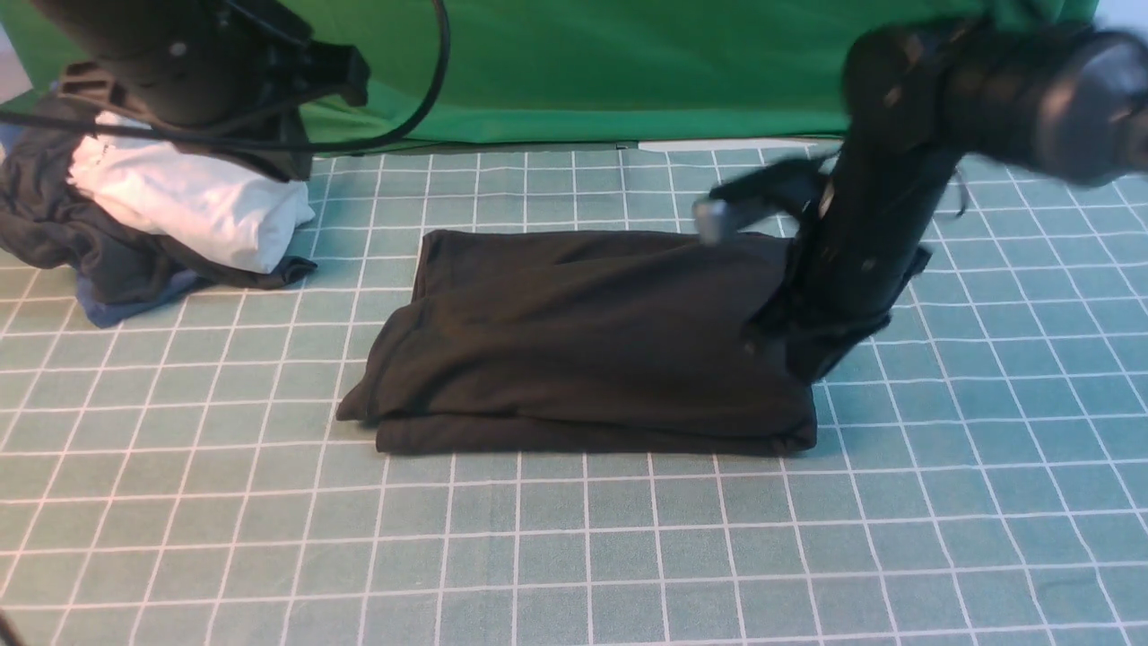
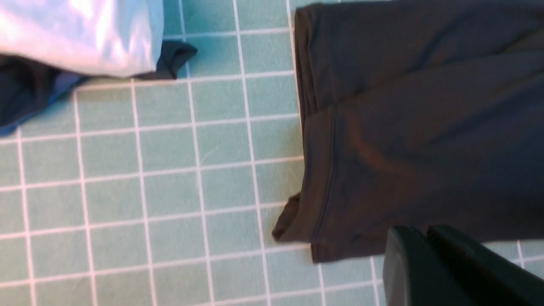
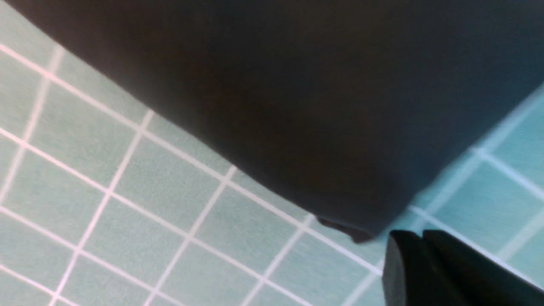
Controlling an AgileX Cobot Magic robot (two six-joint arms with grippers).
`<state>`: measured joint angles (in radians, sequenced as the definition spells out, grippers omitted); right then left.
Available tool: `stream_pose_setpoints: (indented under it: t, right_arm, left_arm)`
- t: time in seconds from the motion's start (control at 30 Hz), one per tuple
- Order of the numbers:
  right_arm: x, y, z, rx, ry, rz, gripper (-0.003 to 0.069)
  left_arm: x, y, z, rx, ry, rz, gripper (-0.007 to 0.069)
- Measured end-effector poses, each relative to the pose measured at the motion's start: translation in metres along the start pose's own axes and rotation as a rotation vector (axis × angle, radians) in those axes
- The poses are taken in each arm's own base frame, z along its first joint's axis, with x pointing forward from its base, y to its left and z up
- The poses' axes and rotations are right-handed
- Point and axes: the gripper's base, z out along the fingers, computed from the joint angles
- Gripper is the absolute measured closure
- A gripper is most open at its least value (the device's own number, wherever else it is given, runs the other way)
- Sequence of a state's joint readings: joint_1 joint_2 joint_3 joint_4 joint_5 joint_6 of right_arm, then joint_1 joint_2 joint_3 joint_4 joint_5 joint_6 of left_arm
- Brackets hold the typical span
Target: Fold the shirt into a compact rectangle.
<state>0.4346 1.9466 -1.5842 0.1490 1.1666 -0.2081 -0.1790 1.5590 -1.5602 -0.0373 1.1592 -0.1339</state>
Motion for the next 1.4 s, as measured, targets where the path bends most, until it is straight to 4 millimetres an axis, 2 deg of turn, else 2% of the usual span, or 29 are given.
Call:
stream_pose_setpoints:
  t: [0.13,0.2,0.3,0.33,0.43,0.63,0.67,0.7,0.83,0.93,0.97,1.03,1.1,1.13,1.17,1.2,1.27,1.3,1.37,1.4]
  right_arm:
    - [0.005,-0.020,-0.028,0.022,-0.084,0.090,0.0601]
    - [0.009,-0.036,-0.031,0.025,-0.096,0.149,0.0559]
    - [0.009,-0.044,-0.026,0.007,-0.088,0.186,0.0492]
    - [0.009,-0.046,-0.022,-0.001,-0.078,0.198,0.0428]
    - [0.007,-0.044,-0.019,-0.037,-0.088,0.216,0.0337]
    - [0.001,-0.042,-0.020,-0.070,-0.146,0.220,0.0236]
    - [0.001,-0.042,-0.020,-0.070,-0.146,0.221,0.0232]
    - [0.001,-0.041,-0.020,-0.071,-0.150,0.219,0.0205]
    - [0.001,-0.042,-0.020,-0.070,-0.149,0.198,0.0190]
    - [0.003,-0.040,-0.027,-0.068,-0.157,0.170,0.0248]
    - [0.005,-0.037,-0.040,-0.061,-0.186,0.149,0.0336]
    - [0.009,-0.032,-0.061,-0.048,-0.242,0.125,0.0448]
    - [0.019,-0.024,-0.100,-0.020,-0.358,0.103,0.0575]
    - [0.024,-0.020,-0.116,-0.007,-0.412,0.095,0.0593]
    - [0.032,-0.014,-0.141,0.013,-0.499,0.083,0.0615]
    - [0.037,-0.011,-0.154,0.025,-0.550,0.077,0.0620]
    - [0.060,0.002,-0.201,0.063,-0.721,0.054,0.0628]
    - [0.078,0.012,-0.228,0.086,-0.822,0.039,0.0629]
    - [0.103,0.023,-0.260,0.112,-0.946,0.022,0.0629]
    - [0.111,0.027,-0.269,0.120,-0.985,0.016,0.0629]
  left_arm:
    - [0.012,0.001,-0.014,0.003,-0.030,0.005,0.0613]
    - [0.022,0.003,-0.025,0.006,-0.052,0.008,0.0613]
    - [0.036,0.003,-0.035,0.020,-0.077,0.004,0.0613]
    - [0.048,0.004,-0.036,0.035,-0.076,0.000,0.0613]
    - [0.076,0.005,-0.039,0.074,-0.097,-0.019,0.0613]
    - [0.130,0.009,-0.032,0.124,-0.117,-0.058,0.0613]
    - [0.134,0.010,-0.033,0.126,-0.117,-0.059,0.0613]
    - [0.148,0.010,-0.036,0.143,-0.130,-0.068,0.0613]
    - [0.179,0.014,-0.045,0.163,-0.170,-0.073,0.0613]
    - [0.194,0.015,-0.057,0.174,-0.229,-0.067,0.0613]
    - [0.202,0.016,-0.069,0.186,-0.293,-0.062,0.0613]
    - [0.209,0.017,-0.080,0.197,-0.358,-0.057,0.0613]
    - [0.216,0.018,-0.092,0.211,-0.441,-0.053,0.0613]
    - [0.217,0.018,-0.095,0.214,-0.464,-0.052,0.0613]
    - [0.220,0.019,-0.101,0.222,-0.504,-0.051,0.0613]
    - [0.221,0.019,-0.103,0.224,-0.521,-0.051,0.0613]
    - [0.223,0.019,-0.107,0.229,-0.556,-0.050,0.0613]
    - [0.224,0.019,-0.108,0.230,-0.562,-0.050,0.0613]
    - [0.224,0.019,-0.109,0.231,-0.568,-0.050,0.0613]
    - [0.223,0.019,-0.109,0.231,-0.570,-0.050,0.0613]
